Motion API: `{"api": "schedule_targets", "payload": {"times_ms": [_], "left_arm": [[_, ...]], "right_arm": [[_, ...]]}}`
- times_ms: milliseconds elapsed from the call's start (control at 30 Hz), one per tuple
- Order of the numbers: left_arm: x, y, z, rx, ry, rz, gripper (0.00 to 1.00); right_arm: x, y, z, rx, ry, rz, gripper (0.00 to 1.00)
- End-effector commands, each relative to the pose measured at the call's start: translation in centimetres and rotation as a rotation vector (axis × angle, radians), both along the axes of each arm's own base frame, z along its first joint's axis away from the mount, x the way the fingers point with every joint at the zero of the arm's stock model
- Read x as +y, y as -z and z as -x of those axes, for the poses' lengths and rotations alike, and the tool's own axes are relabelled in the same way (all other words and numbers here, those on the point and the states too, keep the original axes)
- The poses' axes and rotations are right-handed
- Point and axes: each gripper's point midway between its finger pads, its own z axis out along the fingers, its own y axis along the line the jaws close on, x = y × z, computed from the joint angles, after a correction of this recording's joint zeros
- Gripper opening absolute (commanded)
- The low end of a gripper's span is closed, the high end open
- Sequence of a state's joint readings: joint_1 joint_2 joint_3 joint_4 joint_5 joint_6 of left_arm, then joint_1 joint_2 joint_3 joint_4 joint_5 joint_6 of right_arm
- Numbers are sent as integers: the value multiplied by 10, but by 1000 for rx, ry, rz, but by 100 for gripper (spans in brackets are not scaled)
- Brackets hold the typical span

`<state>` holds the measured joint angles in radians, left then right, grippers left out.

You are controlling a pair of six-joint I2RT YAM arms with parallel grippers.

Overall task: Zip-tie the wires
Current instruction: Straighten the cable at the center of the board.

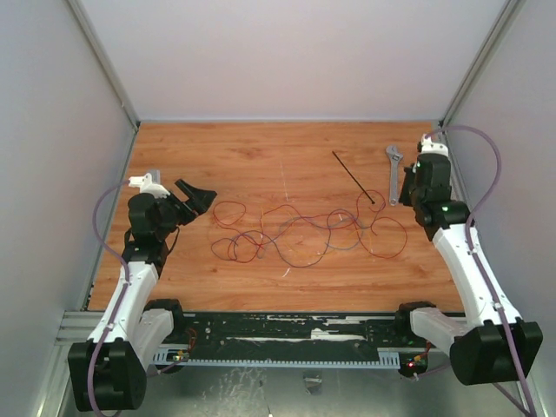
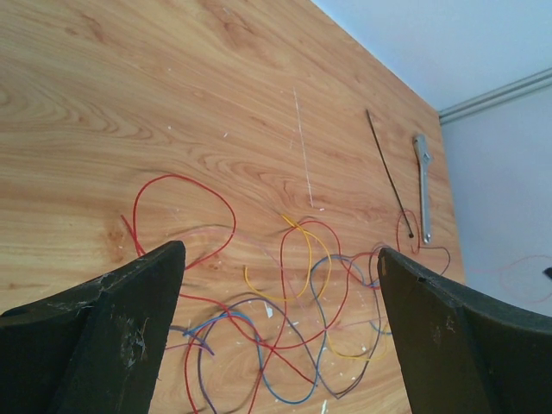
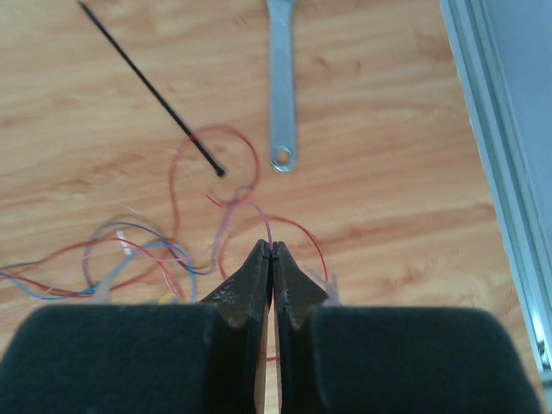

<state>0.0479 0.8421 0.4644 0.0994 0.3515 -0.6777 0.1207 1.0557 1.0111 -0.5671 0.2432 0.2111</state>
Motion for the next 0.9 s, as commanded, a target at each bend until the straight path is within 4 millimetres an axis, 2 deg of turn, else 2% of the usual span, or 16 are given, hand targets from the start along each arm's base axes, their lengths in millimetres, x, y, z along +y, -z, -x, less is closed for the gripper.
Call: {"api": "schedule_targets", "payload": {"times_ms": [0,133,167,233,367,500,633,767,833,867], "left_arm": [[-2,-5,-3,-24,9,-2,98],[-3,-8,-3,-31,12,0,98],[-3,-9,-3,-32,12,1,98],[-4,-11,-3,-35,16,4,98],[-6,-14,-4,-39,28,6,98],[-8,-18,-5,-41,43,13,98],[-10,-19,-4,-44,52,17,98],[-9,-22,-4,-52,51,14,98],[-10,-21,-3,-50,55,18,98],[-11,-23,-3,-54,58,23,98]], "right_arm": [[-23,30,-3,-4,97,-44,0],[-37,76,3,35,175,-79,2],[-39,82,3,38,182,-100,6],[-40,87,4,33,193,-129,26],[-41,93,5,29,194,-146,40],[-41,91,5,34,179,-136,50],[-35,81,0,21,142,-160,53],[-5,51,-21,-68,-5,-262,55],[7,45,-34,-64,-54,-307,54],[11,52,-41,-34,-67,-322,53]]}}
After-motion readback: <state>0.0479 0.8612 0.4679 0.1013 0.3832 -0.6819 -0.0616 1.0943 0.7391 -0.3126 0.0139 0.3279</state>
